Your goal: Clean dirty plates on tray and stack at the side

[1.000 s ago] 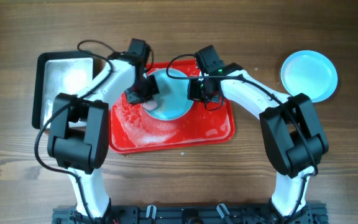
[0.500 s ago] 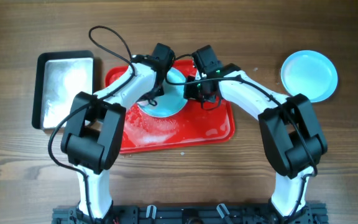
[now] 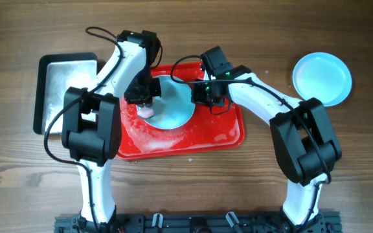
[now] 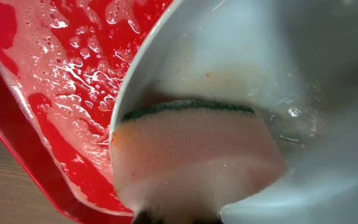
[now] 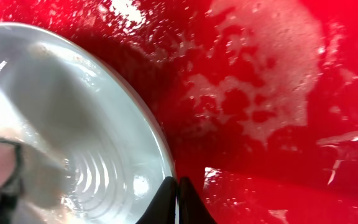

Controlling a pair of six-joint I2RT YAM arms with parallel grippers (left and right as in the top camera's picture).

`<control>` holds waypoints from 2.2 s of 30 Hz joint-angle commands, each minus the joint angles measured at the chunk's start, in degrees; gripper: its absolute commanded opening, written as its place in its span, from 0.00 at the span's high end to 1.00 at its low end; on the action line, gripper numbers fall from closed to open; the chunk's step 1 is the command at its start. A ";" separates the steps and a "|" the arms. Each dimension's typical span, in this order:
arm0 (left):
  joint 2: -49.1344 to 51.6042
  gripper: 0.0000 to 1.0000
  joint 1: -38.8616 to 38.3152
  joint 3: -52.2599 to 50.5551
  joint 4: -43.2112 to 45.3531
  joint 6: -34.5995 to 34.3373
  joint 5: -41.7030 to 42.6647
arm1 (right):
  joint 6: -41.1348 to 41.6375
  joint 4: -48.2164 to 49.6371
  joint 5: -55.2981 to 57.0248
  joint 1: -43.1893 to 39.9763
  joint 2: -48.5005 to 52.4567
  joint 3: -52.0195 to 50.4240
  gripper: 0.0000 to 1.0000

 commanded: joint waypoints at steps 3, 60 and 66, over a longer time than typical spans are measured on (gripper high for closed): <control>-11.58 0.96 0.92 0.85 1.70 -0.52 0.22 | -0.68 -0.90 5.09 -0.85 1.18 -0.61 0.96; -16.44 0.96 29.00 -8.96 10.43 13.35 -4.33 | -7.34 -7.30 1.88 -8.17 -16.09 -0.59 0.96; -16.44 0.57 31.85 -14.29 17.90 13.16 -4.28 | -11.37 -13.27 6.91 -17.00 -29.86 -0.59 0.96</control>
